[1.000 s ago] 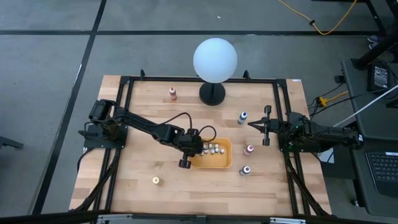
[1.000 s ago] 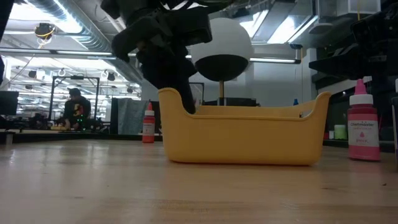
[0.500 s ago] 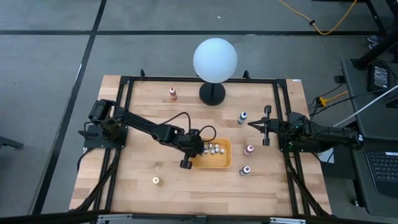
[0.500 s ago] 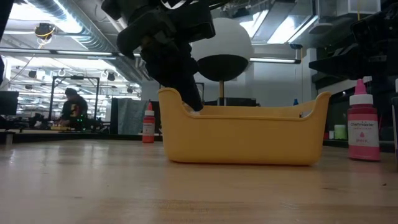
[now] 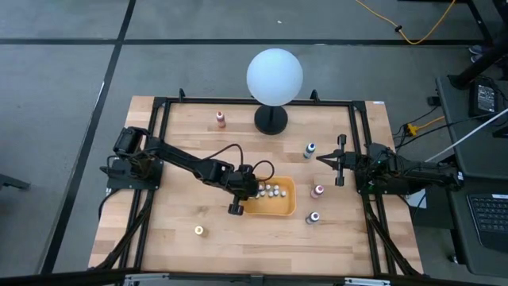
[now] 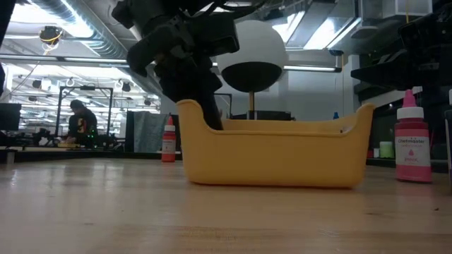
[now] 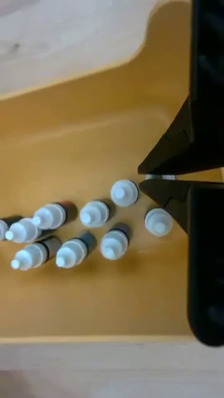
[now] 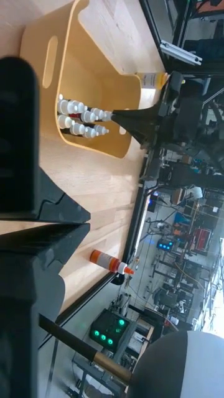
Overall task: Pick & Place food coloring
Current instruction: Put the small green food coloring bottle into the yellow bin
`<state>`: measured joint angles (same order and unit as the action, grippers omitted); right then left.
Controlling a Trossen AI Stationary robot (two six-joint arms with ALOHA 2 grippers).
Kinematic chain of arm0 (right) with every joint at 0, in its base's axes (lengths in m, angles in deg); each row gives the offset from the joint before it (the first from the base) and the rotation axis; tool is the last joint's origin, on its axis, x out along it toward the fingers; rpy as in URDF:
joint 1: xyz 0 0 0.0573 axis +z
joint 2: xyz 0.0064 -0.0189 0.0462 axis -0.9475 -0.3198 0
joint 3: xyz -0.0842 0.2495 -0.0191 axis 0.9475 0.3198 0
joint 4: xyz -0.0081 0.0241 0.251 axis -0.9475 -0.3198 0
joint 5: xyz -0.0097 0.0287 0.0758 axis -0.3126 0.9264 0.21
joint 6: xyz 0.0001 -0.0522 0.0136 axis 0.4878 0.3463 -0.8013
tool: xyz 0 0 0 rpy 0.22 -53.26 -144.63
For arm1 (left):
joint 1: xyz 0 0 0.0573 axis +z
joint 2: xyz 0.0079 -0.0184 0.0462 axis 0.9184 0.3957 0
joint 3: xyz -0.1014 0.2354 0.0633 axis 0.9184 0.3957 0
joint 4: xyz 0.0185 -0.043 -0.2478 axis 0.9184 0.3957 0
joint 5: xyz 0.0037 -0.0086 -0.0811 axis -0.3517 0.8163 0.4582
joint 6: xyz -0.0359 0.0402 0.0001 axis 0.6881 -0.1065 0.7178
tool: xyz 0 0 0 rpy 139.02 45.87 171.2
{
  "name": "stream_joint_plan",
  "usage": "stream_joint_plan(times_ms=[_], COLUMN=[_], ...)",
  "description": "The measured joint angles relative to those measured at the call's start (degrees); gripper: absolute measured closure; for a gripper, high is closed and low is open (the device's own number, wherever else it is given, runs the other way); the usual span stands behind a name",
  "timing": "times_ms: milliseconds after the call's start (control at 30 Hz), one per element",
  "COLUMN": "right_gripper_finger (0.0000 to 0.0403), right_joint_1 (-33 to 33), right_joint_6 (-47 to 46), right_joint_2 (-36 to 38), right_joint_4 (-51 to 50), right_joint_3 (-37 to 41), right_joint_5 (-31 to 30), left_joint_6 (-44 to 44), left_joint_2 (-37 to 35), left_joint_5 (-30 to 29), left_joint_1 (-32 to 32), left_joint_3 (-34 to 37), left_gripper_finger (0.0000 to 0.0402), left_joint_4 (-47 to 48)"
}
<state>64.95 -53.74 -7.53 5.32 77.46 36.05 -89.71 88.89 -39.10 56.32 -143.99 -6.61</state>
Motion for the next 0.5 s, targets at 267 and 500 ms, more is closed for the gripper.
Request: stream_joint_plan(times_ms=[267, 500], right_gripper_finger=[0.0386, 0.0386], right_joint_1=[0.0, 0.0], right_joint_6=[0.0, 0.0], right_joint_2=[0.0, 0.0], right_joint_4=[0.0, 0.0], right_joint_3=[0.0, 0.0], right_joint_5=[0.0, 0.0], left_joint_6=[-0.2, 0.8], left_joint_2=[0.0, 0.0], left_joint_5=[0.0, 0.0], left_joint_1=[0.0, 0.0], left_joint_3=[0.1, 0.1], left_gripper_finger=[0.0391, 0.0356], left_joint_4=[-0.2, -0.2])
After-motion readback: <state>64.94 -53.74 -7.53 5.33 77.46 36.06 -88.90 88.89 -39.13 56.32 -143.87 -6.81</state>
